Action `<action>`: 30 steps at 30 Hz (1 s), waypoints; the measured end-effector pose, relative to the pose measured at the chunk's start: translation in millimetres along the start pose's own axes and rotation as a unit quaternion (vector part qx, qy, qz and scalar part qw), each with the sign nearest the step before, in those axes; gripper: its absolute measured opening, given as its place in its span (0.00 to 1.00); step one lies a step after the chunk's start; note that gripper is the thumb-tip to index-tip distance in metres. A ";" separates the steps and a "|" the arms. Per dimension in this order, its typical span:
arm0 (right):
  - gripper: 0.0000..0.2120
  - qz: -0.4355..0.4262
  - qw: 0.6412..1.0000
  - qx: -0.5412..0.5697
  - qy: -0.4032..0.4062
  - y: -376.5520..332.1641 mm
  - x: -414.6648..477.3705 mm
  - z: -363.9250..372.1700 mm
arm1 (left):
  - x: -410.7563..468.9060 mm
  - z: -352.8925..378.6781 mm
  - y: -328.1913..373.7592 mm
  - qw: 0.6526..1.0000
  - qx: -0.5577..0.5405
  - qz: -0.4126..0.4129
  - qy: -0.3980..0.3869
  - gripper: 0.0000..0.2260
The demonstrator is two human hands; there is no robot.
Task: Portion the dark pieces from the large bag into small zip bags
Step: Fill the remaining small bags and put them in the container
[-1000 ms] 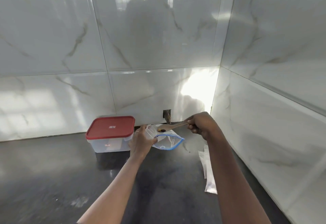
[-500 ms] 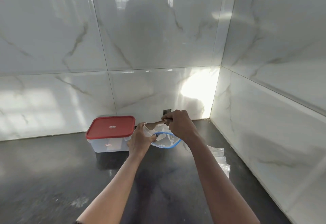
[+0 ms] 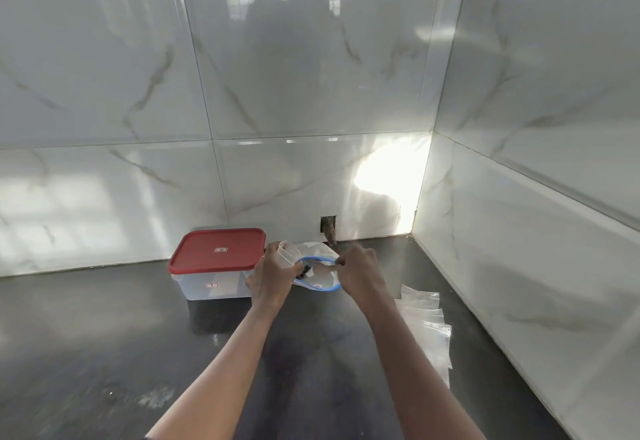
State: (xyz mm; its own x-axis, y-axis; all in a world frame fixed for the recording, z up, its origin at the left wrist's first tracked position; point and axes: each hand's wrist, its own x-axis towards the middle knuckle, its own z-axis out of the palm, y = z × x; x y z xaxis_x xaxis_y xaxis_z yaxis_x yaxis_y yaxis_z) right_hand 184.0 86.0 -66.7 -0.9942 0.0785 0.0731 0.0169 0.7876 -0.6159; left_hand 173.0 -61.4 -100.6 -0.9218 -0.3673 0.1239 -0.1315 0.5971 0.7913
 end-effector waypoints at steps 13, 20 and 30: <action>0.17 0.014 0.998 -0.041 -0.037 2.7 6.9 82.4 | -7.4 2.7 -6.6 1.000 0.023 0.016 -0.001 0.20; 0.15 0.080 0.994 0.041 -0.053 1.6 17.6 90.8 | -5.7 0.4 -8.4 1.000 0.024 0.011 0.001 0.20; 0.10 0.238 0.916 0.316 -0.072 -0.2 27.3 107.9 | -4.9 6.8 -11.8 0.999 0.044 0.025 -0.012 0.22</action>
State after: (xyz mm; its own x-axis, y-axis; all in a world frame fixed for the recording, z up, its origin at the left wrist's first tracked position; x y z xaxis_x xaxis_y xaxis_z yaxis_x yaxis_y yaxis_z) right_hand 145.5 22.0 -149.2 -0.8950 0.2039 -0.3967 0.4316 0.1712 -0.8857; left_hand 176.6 -61.8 -114.6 -0.9365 -0.3181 0.1473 -0.1146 0.6749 0.7290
